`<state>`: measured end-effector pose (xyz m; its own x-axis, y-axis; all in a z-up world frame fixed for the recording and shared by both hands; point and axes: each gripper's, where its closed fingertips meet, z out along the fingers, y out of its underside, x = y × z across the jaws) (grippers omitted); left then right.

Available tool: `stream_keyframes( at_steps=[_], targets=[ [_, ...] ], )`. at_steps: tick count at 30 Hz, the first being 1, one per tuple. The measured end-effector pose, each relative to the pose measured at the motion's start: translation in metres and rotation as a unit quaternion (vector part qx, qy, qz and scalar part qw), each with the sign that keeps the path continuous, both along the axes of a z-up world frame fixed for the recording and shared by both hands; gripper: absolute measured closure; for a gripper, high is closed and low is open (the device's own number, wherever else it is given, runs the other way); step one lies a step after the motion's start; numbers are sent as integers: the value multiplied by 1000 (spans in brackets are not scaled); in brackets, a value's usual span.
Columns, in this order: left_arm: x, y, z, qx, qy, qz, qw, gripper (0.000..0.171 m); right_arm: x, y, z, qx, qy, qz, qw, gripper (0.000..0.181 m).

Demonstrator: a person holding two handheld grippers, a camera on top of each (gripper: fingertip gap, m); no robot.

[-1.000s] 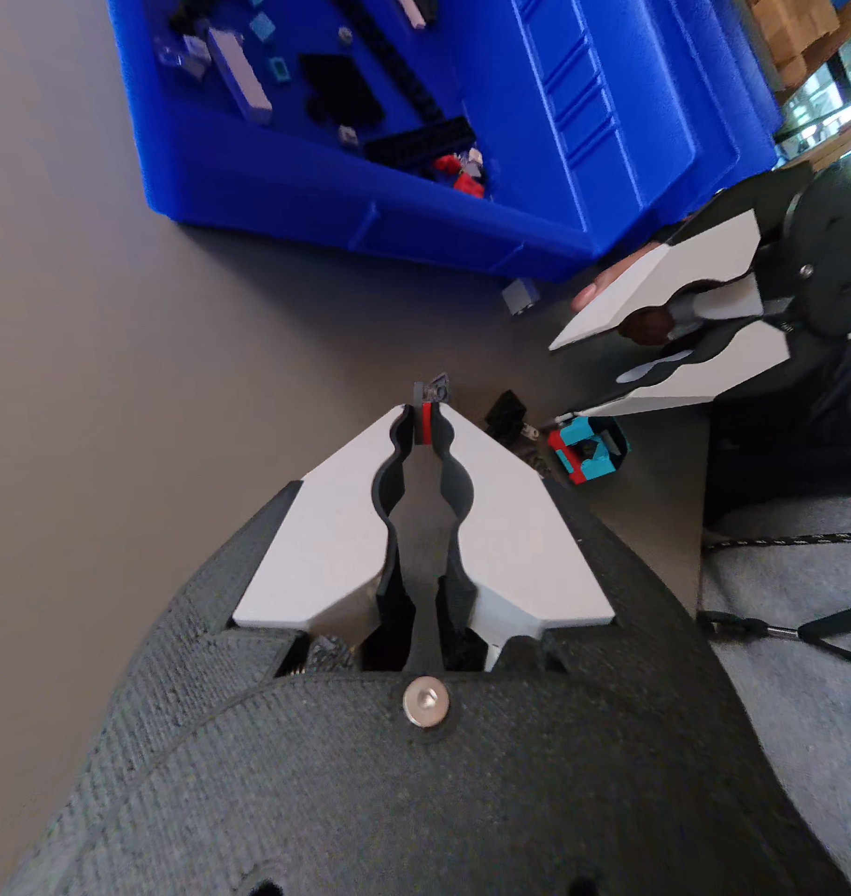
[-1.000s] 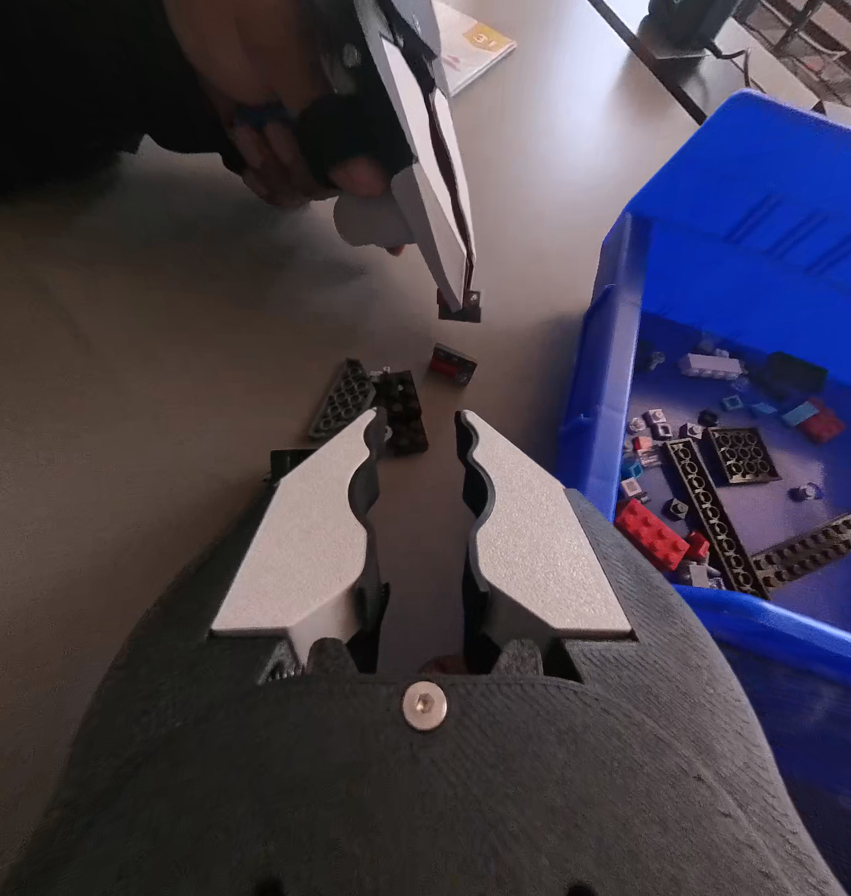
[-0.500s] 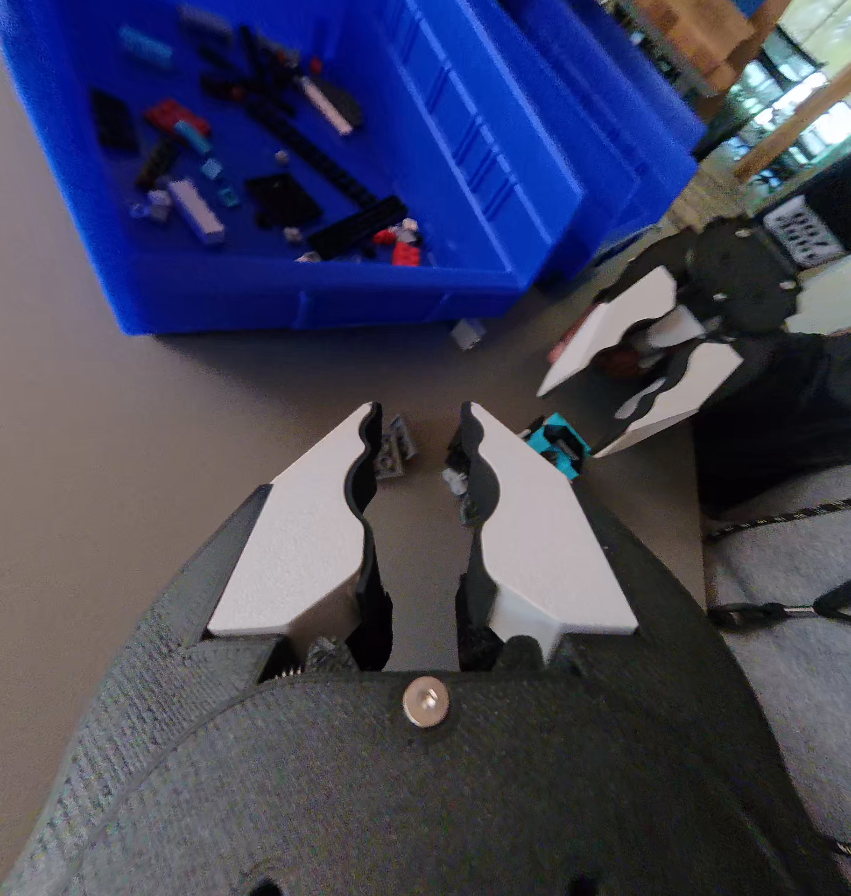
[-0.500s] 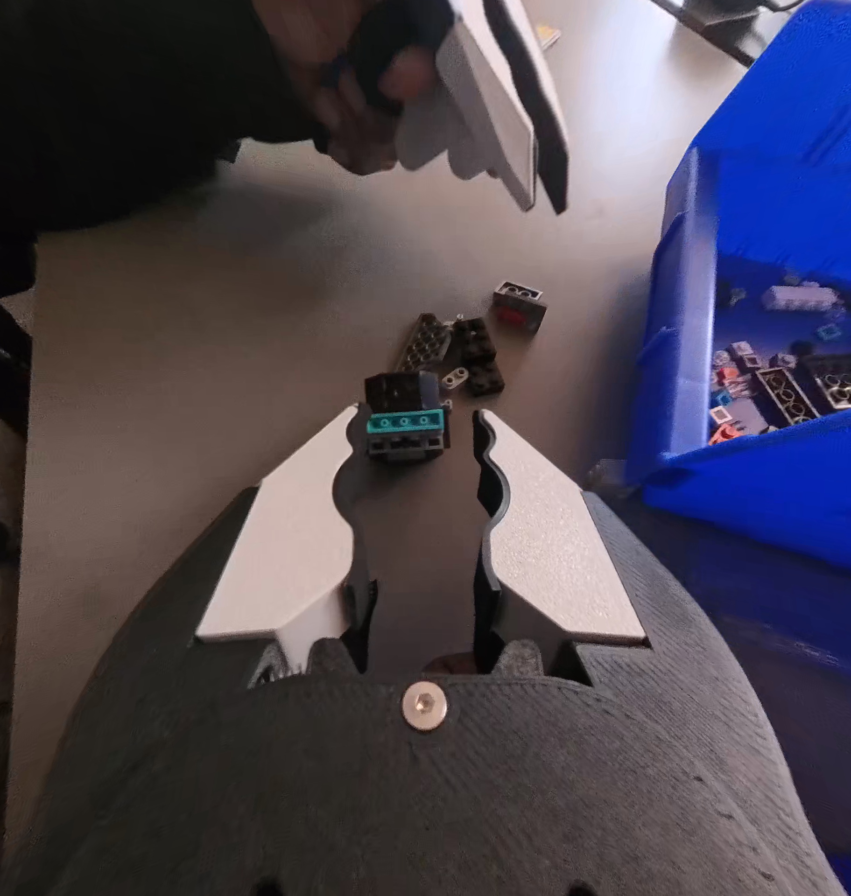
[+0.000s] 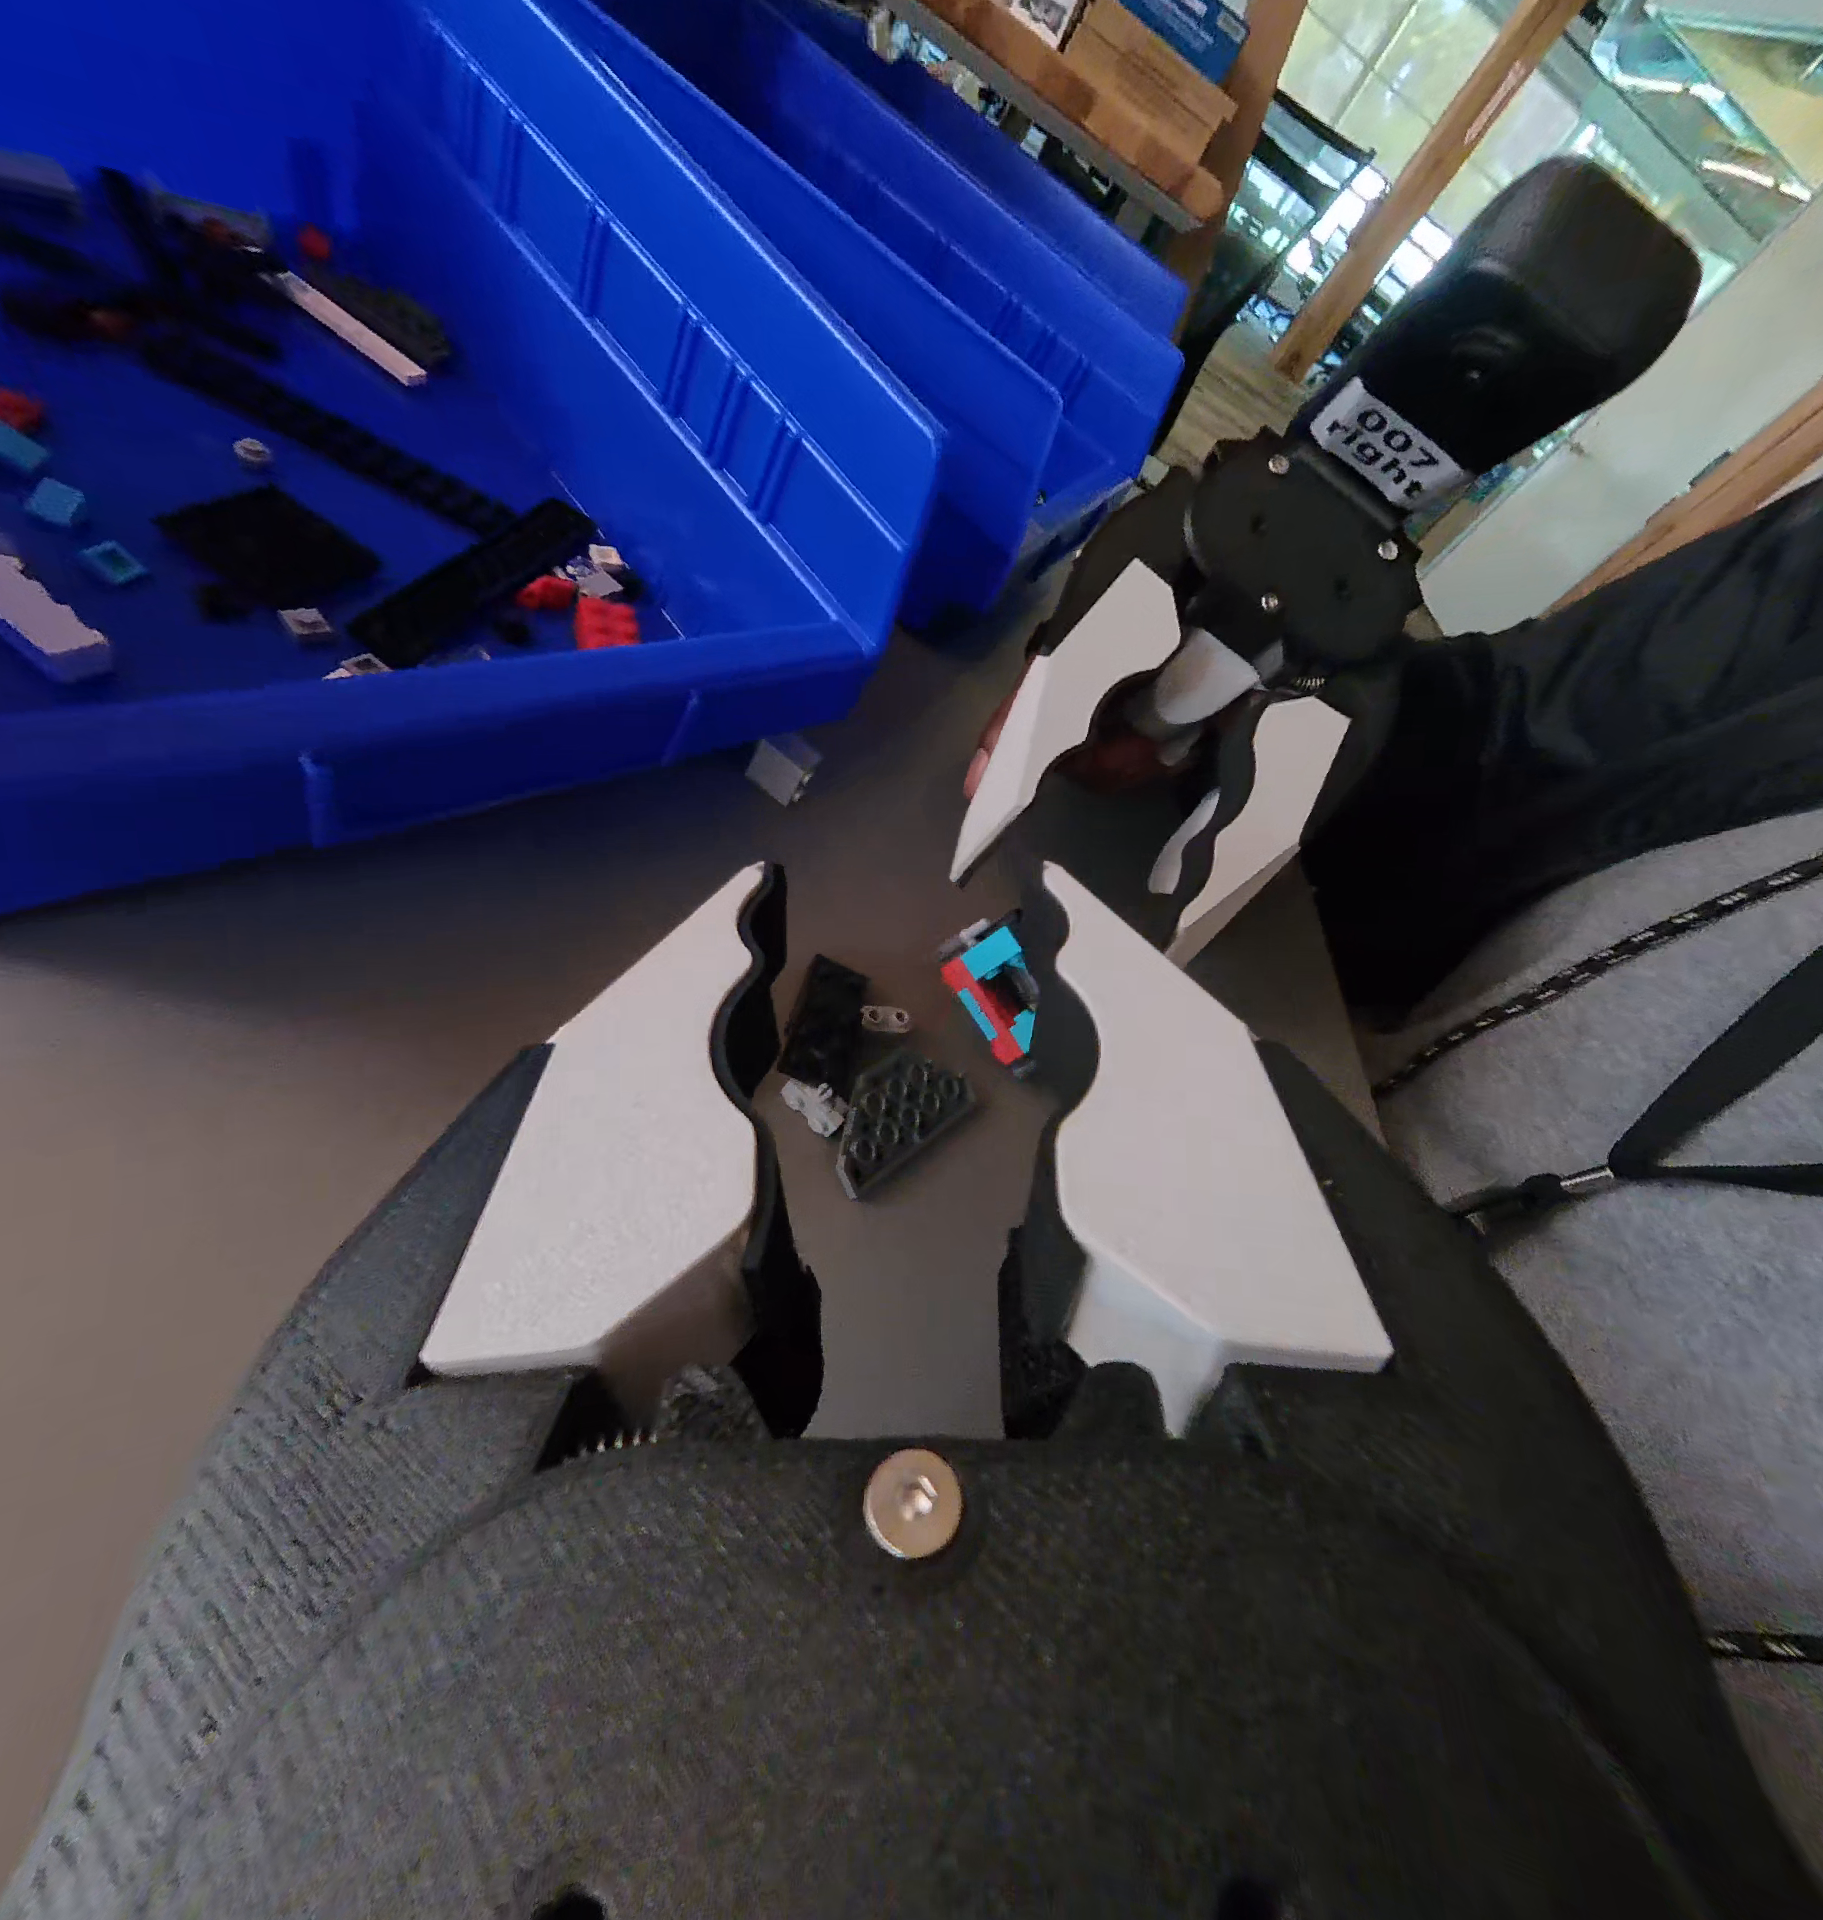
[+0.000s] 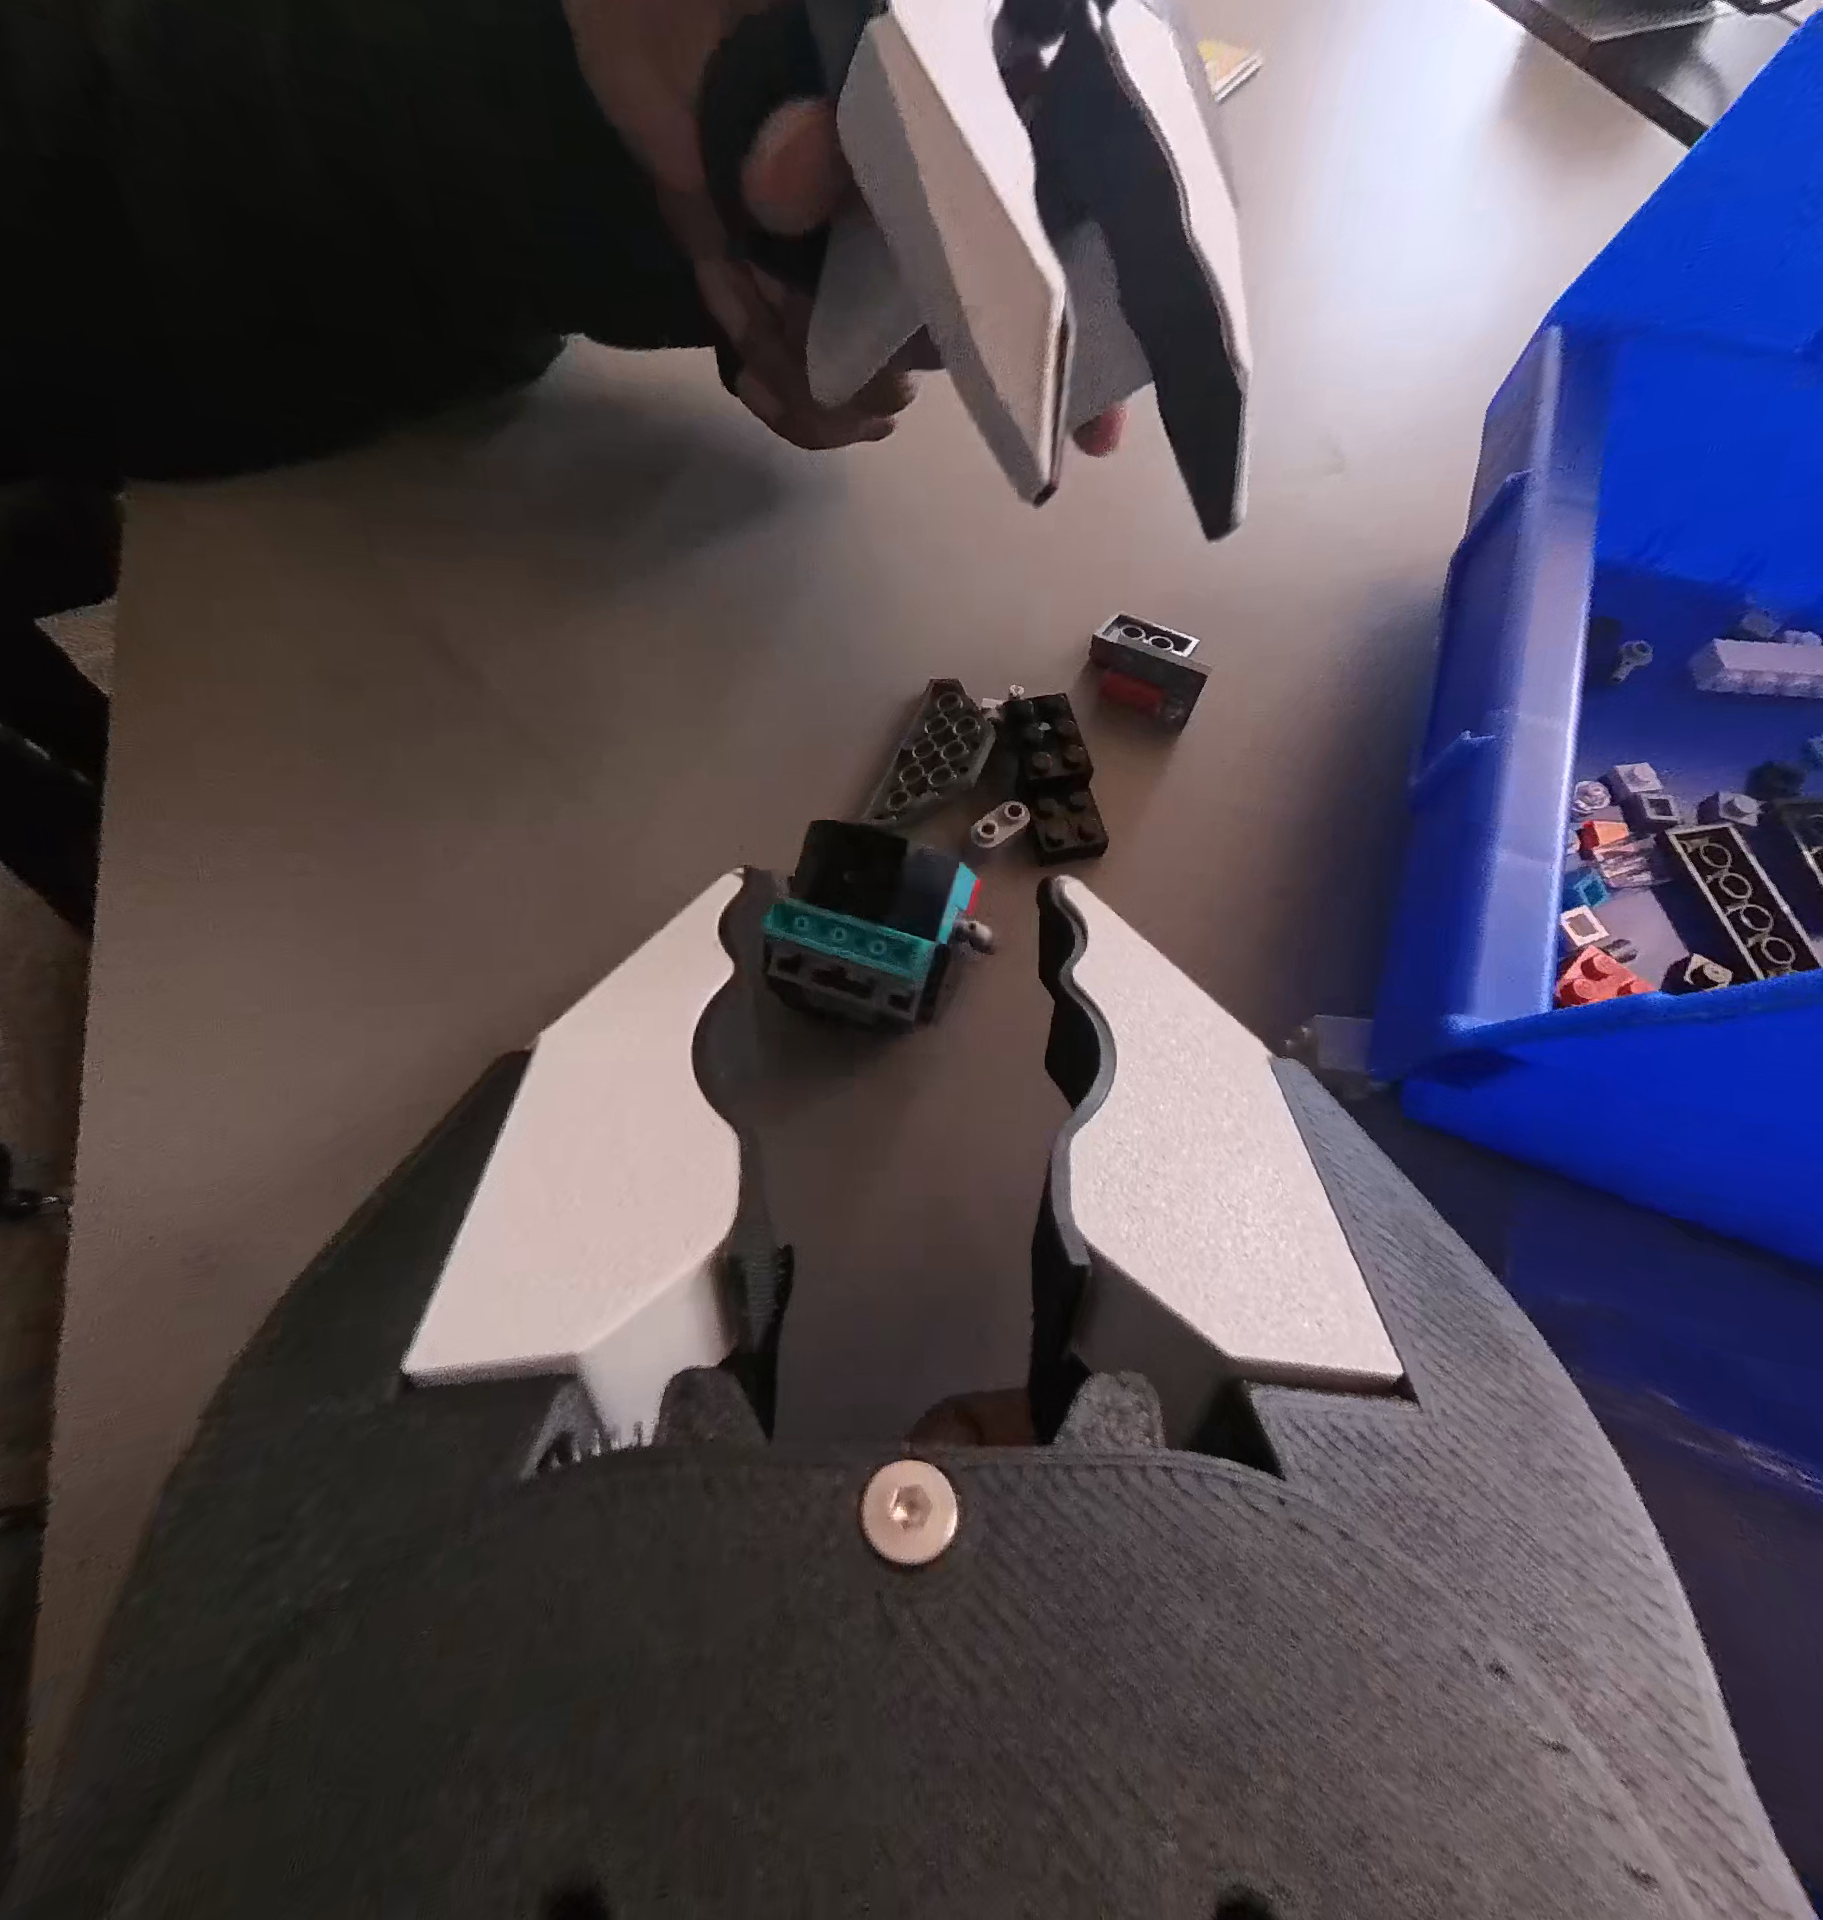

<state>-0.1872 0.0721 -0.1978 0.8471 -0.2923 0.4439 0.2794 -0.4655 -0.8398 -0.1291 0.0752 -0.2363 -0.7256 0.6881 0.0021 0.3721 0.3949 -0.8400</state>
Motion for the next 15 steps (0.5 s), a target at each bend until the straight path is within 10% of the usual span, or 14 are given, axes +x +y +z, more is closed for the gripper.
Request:
stream_keyframes(
  at_steps=[15],
  targets=[
    [7,2,-3,-7,-3,-8,1000,126,-2,-2,-11,18,-19,-13,1000,136]
  ],
)
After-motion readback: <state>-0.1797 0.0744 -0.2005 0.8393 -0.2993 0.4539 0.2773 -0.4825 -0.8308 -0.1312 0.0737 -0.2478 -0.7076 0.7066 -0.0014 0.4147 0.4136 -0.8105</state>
